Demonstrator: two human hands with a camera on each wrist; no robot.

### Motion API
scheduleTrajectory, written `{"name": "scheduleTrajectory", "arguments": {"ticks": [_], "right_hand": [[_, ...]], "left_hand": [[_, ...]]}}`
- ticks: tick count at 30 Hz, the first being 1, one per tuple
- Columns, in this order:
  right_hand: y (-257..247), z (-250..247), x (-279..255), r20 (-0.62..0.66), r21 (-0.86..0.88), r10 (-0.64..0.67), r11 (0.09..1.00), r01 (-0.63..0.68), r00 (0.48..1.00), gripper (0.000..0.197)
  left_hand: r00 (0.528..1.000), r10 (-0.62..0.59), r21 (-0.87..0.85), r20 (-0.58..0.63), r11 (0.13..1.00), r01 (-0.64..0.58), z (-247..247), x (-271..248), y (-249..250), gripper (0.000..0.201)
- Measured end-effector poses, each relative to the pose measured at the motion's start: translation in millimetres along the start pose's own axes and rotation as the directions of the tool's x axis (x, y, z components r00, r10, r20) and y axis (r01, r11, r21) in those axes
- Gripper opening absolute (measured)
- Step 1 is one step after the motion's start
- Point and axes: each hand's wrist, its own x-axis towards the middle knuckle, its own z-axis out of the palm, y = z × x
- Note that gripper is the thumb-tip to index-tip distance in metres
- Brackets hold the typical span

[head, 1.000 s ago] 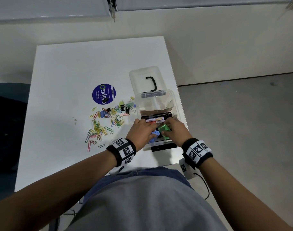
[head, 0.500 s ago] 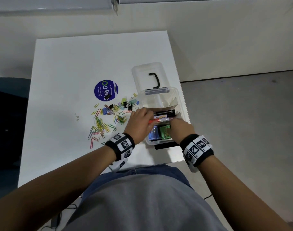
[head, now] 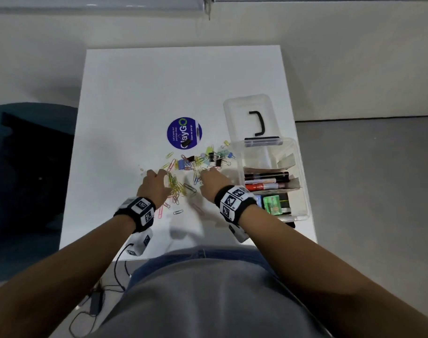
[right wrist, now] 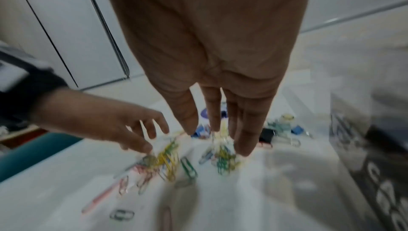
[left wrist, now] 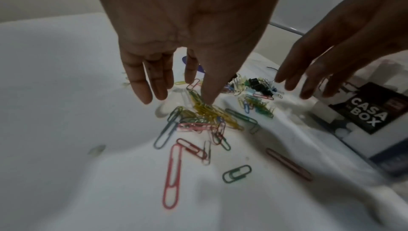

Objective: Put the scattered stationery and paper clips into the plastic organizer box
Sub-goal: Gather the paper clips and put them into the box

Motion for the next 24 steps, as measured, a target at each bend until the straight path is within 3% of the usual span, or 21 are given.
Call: {"name": "scheduleTrajectory", "arguments": {"ticks": [2, 5, 7, 9, 12, 17, 20, 24], "right_hand": [[-1, 8, 14, -0.06, 0.051, 0.101, 0.994, -0.098, 0.993, 0.043], [1, 12, 31, -0.261, 0.184, 0.234, 0.965, -0.189, 0.937, 0.074], [3, 8, 43, -0.296, 0.224, 0.296, 0.946, -0.235, 0.908, 0.086], [7, 6, 54, -0.282, 0.224, 0.358, 0.927, -0.301, 0.89, 0.08], [13, 7, 64, -0.303, 0.2, 0.395, 0.916, -0.348, 0.867, 0.057], [17, 18, 62, -0.253, 0.233, 0.398, 0.91, -0.344, 0.882, 0.05], [18, 20, 62, -0.232, 0.353, 0.416, 0.879, -0.322, 0.879, 0.044], [20, 16, 60, -0.263, 0.401, 0.403, 0.872, -0.281, 0.876, 0.028]], "left_hand": [[0.999, 0.045, 0.003, -0.018, 0.999, -0.045, 0, 3, -7, 0.055], [0.982, 0.166, 0.045, -0.089, 0.986, -0.162, -5, 20, 3, 0.055], [0.96, 0.259, 0.077, -0.107, 0.965, -0.252, -9, 33, 18, 0.055], [0.939, 0.329, 0.114, -0.1, 0.941, -0.317, -13, 47, 36, 0.053], [0.929, 0.365, 0.137, -0.055, 0.925, -0.355, -15, 62, 52, 0.051], [0.904, 0.425, 0.188, -0.051, 0.893, -0.409, -12, 72, 50, 0.026], [0.897, 0.435, 0.099, -0.074, 0.899, -0.427, -15, 71, 43, 0.021], [0.908, 0.407, -0.182, -0.097, 0.89, -0.418, -25, 64, 29, 0.019]]}}
